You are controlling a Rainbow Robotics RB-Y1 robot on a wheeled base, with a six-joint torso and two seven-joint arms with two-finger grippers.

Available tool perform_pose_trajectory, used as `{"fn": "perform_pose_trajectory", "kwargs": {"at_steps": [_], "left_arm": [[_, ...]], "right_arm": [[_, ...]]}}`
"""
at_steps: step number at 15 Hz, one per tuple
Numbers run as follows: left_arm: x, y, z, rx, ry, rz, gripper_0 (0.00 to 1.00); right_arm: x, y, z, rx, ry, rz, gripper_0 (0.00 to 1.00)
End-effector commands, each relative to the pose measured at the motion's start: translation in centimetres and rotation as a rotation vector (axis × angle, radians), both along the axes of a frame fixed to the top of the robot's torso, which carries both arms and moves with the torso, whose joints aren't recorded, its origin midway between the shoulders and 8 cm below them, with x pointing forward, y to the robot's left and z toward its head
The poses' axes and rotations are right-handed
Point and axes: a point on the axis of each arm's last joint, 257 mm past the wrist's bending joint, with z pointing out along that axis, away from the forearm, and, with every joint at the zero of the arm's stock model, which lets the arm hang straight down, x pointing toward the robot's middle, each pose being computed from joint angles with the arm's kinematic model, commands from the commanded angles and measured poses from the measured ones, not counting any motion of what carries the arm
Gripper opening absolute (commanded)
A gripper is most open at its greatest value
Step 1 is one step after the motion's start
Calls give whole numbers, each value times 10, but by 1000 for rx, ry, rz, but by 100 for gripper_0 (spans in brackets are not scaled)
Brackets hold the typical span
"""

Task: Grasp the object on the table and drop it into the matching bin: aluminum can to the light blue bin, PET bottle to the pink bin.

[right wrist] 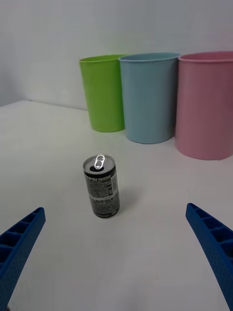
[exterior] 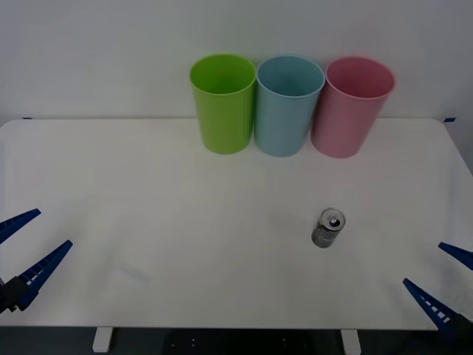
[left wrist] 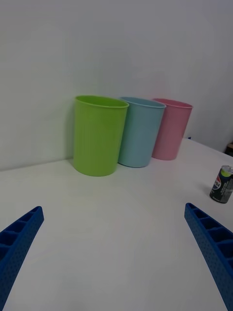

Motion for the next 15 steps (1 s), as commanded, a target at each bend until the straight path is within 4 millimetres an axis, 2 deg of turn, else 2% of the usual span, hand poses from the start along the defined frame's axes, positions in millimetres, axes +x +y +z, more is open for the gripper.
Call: {"fn": "perform_pose_trajectory", "kwargs": {"at_steps": [1, 7, 15], "left_arm": [[0, 0, 0, 0, 0, 0, 100], [0, 0, 0, 0, 0, 0, 100], [0, 0, 0, 0, 0, 0, 100]], "right_arm": [[-8, 4, -20, 0, 49, 1, 100], [1, 25, -53, 20, 90, 33, 100], [39, 50, -69, 6, 45, -19, 100]]}}
